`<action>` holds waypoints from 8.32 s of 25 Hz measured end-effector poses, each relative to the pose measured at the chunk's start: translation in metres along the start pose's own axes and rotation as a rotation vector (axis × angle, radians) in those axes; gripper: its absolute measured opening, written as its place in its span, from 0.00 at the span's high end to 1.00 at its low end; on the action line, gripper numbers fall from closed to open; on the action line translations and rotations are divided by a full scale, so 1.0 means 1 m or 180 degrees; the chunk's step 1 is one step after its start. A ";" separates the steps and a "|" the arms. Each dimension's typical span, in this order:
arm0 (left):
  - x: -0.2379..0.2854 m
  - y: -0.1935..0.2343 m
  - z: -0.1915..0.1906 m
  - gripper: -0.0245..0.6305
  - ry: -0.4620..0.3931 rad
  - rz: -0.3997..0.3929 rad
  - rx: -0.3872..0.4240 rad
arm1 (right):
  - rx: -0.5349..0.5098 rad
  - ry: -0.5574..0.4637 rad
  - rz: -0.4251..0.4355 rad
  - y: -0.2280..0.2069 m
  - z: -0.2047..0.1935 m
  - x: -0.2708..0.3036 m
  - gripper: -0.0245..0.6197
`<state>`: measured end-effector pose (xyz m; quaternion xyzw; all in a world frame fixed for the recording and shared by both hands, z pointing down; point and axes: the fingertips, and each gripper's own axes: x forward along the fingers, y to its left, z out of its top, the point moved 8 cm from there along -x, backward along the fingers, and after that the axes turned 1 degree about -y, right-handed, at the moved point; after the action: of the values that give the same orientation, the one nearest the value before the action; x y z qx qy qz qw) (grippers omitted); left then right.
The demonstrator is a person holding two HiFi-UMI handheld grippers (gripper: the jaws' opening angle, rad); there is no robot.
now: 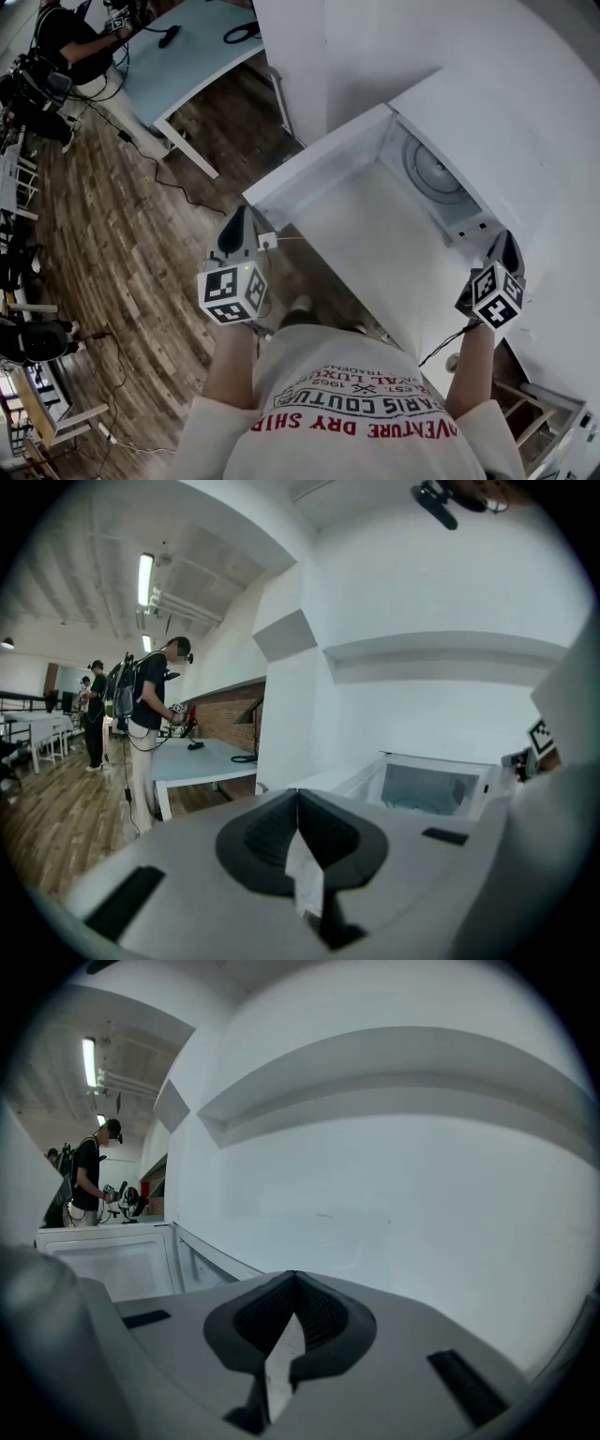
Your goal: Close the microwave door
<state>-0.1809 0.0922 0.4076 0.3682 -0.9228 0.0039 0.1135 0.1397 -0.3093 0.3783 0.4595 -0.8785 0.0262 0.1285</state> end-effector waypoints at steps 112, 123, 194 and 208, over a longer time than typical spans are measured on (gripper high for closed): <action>0.105 -0.279 -0.029 0.95 0.0633 -0.3418 0.0495 | 0.0270 0.0051 0.0255 -0.007 -0.001 -0.002 0.94; 0.129 -0.312 -0.023 0.95 0.0613 -0.3769 0.0671 | 0.0297 0.0074 0.0146 -0.004 -0.001 -0.002 0.94; 0.090 -0.284 0.071 0.96 -0.0429 -0.3839 0.0689 | 0.0466 -0.0616 -0.0018 0.072 0.010 -0.071 0.94; 0.108 -0.230 0.066 0.96 -0.0459 -0.3845 0.0489 | 0.0506 -0.0570 -0.0236 0.125 -0.004 -0.067 0.94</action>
<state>-0.1142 -0.1547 0.3483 0.8327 -0.5534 -0.0196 0.0061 0.0758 -0.1830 0.3740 0.5008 -0.8640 0.0499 0.0137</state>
